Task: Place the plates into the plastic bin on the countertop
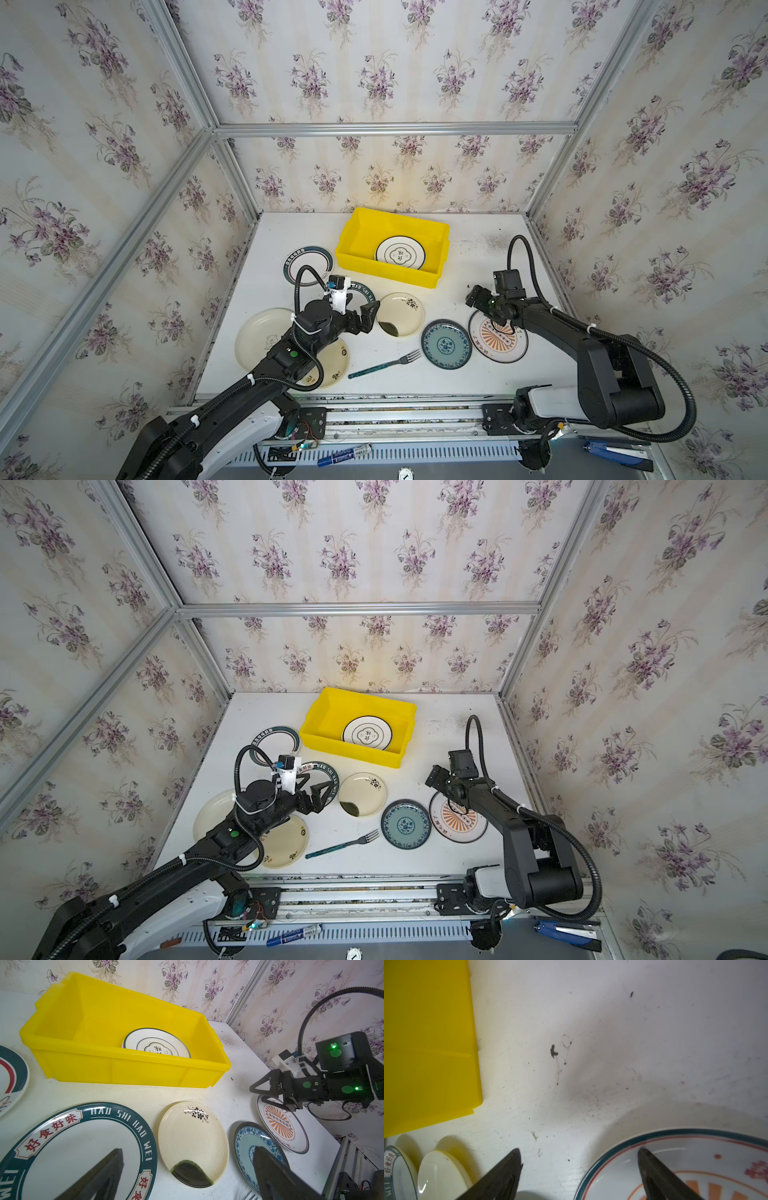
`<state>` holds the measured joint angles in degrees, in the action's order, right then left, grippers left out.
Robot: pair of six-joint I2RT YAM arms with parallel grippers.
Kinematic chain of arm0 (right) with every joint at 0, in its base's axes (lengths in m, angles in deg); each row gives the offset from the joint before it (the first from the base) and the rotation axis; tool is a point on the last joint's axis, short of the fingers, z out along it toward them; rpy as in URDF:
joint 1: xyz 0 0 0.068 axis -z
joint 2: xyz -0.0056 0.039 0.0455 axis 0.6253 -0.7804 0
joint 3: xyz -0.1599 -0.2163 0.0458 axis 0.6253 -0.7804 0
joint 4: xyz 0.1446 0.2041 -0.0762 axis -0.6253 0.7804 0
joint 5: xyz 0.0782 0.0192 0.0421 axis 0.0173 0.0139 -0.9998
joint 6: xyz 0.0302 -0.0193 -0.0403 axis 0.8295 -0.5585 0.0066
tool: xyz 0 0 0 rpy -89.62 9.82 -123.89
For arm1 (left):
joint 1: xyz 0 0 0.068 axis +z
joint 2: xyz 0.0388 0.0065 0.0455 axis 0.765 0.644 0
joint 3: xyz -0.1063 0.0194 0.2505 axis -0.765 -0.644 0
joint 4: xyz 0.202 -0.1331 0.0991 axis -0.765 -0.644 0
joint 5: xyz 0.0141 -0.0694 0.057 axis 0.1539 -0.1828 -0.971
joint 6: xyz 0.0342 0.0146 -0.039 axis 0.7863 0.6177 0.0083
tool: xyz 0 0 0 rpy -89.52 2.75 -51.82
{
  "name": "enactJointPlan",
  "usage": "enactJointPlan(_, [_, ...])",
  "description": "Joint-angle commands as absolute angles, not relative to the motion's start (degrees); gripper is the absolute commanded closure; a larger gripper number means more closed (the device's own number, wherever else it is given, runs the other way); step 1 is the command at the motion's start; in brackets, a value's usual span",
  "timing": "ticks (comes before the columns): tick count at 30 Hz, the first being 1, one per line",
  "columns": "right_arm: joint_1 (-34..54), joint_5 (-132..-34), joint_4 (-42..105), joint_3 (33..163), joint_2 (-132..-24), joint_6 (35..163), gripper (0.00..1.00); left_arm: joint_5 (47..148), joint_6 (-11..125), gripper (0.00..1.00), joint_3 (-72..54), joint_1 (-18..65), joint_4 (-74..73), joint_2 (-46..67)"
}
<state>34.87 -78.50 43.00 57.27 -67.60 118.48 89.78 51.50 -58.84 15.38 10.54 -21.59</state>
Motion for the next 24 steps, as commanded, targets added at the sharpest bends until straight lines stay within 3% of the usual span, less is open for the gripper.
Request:
enactJointPlan(1, [38.97, -82.51, 46.73, 57.83, -65.61, 116.49, 0.09, 89.56, 52.04, 0.0, -58.26, 15.45, 11.56, -21.6])
enactJointPlan(15, [54.85, -78.78, 66.99, 57.81, -48.52, 108.03, 0.01, 88.89, 52.41, 0.0, -58.15, 15.45, 11.28, -21.62])
enactJointPlan(24, [55.23, -75.91, 75.33, 54.45, -47.26, 111.75, 0.01, 88.41, 52.78, 0.0, -57.97, 15.45, 11.29, -20.67])
